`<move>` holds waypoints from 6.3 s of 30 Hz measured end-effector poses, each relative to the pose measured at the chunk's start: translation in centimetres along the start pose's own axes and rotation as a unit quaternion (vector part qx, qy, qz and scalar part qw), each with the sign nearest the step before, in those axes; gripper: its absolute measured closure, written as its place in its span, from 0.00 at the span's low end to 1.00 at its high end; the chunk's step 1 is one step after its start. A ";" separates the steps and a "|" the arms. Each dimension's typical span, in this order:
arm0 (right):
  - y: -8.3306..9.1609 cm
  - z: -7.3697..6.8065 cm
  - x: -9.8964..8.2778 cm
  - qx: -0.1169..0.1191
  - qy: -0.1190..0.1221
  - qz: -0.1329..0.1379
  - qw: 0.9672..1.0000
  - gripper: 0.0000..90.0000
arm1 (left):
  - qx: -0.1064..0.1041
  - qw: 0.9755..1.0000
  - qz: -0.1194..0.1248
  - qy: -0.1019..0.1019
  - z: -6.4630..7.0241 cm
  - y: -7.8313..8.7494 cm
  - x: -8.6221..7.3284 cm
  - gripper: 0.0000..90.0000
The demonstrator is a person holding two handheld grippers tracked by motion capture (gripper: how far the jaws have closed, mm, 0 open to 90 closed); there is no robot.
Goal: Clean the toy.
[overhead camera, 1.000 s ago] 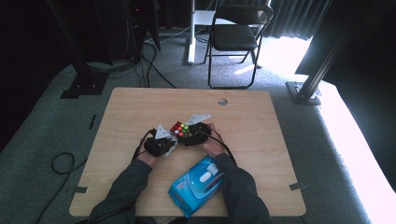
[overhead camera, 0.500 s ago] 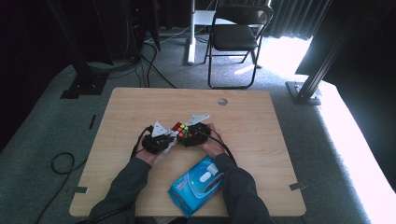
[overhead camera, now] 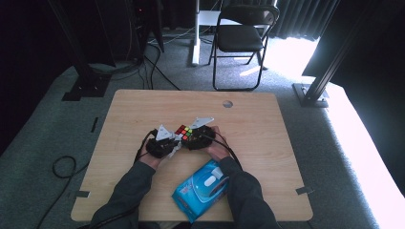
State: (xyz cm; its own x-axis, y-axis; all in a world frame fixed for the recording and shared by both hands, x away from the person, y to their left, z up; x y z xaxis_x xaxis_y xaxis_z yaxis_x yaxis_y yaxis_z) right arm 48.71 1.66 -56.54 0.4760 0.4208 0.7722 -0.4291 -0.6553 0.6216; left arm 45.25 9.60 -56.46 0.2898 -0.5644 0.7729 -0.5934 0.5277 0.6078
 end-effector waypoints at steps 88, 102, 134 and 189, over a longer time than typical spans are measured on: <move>0.4 0.4 0.4 -0.003 -0.015 0.019 1.000 0.38 | 0.070 0.992 -0.105 -0.018 -0.6 -1.4 -4.4 0.50; 0.5 0.4 0.4 -0.003 -0.016 0.021 1.000 0.38 | 0.015 0.993 -0.102 0.052 -0.4 -1.4 -4.6 0.66; 1.5 -0.3 1.3 0.021 -0.021 0.044 0.999 0.38 | 0.057 0.997 -0.057 0.008 -0.9 -2.0 -1.6 0.93; 1.7 0.0 1.6 0.028 -0.040 0.057 0.997 0.38 | 0.058 0.998 -0.019 -0.010 -0.7 -2.3 -1.1 0.93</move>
State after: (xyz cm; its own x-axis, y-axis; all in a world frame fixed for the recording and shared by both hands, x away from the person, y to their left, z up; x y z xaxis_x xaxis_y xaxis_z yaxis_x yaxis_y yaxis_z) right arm 48.72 1.25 -54.21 0.4878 0.2916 0.8228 -0.4411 -0.7310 0.5206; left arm 46.81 9.43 -58.58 0.2989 -0.5956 0.7456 -0.6656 0.4298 0.6102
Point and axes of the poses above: each handheld gripper's, and its own axes: y roughly backward along the jaws, x roughly out of its top, z roughly to its right, the point moved 10 cm from there along -y, roughly forward along the jaws, and after that the axes turned 11 degrees about -y, right-handed, at the moved point
